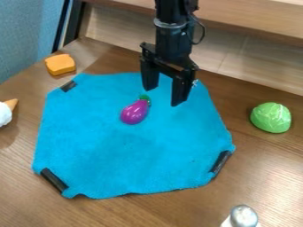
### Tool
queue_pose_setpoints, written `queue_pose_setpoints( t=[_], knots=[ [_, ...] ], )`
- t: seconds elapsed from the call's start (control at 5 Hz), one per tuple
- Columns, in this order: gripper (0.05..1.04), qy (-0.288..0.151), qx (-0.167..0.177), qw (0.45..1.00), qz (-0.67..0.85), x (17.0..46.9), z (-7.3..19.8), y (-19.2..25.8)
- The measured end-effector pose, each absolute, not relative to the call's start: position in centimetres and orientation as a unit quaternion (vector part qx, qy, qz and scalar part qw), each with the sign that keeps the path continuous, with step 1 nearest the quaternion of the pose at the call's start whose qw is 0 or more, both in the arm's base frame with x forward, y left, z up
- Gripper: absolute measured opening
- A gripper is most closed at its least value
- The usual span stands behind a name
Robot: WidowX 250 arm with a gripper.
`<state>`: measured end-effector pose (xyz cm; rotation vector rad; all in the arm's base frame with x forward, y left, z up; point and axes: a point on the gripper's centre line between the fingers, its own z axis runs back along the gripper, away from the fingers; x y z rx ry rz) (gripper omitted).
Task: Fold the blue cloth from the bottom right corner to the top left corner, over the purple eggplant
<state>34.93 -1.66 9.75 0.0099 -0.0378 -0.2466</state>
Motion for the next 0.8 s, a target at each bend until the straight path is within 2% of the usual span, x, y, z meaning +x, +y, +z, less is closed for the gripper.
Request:
queue_pose_setpoints(
  t=[0.2, 0.8],
  knots=[
    [0.999, -0.001, 0.002, 0.993, -0.12, 34.8, 8.5, -1.6],
    [0.999, -0.023, 0.005, 0.994, -0.109, 34.5, 8.4, -7.6]
  ],
)
